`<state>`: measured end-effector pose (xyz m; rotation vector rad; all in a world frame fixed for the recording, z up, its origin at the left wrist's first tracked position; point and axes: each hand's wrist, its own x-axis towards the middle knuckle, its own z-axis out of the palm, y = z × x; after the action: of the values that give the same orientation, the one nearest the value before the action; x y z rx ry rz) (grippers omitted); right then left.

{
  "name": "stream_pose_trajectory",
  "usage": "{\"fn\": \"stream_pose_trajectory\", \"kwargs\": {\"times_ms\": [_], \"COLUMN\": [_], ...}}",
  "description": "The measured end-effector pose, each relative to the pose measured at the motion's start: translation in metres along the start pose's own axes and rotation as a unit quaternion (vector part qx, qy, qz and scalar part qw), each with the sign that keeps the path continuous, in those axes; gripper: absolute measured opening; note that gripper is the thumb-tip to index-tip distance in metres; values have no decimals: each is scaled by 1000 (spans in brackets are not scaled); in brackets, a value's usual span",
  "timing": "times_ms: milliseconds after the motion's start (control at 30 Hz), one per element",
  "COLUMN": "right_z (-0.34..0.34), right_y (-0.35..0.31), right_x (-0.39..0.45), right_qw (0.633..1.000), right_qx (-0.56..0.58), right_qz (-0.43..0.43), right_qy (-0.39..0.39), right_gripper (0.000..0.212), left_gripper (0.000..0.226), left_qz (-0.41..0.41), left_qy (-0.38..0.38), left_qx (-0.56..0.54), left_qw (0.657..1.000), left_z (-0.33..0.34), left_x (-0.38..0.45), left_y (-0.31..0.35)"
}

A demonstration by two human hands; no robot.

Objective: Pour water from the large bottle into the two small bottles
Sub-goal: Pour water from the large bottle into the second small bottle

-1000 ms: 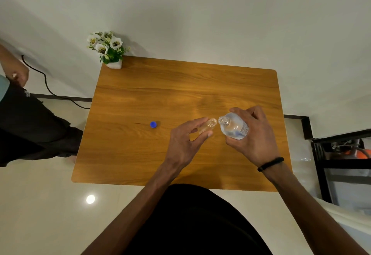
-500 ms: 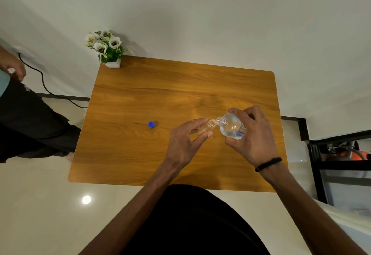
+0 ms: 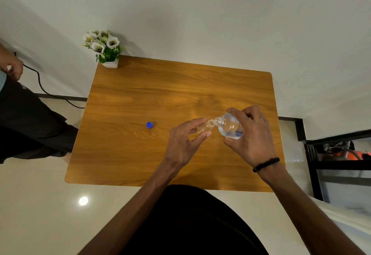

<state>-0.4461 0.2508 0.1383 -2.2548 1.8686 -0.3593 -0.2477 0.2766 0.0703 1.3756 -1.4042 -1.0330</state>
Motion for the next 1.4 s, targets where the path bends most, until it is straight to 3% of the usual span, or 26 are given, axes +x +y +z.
{"fn": "stream_pose_trajectory", "kwargs": {"times_ms": [1400], "right_z": [-7], "right_y": [-3], "right_x": [-3], "right_qw": [999], "right_qx": [-47], "right_qz": [7], "right_qy": [5], "right_gripper": [77], "left_gripper": [47], "left_qz": [-5], "left_qy": [-4], "left_qx": [-10], "left_qw": [1000], "left_z": [4], "left_x": [1], "left_y": [2]}}
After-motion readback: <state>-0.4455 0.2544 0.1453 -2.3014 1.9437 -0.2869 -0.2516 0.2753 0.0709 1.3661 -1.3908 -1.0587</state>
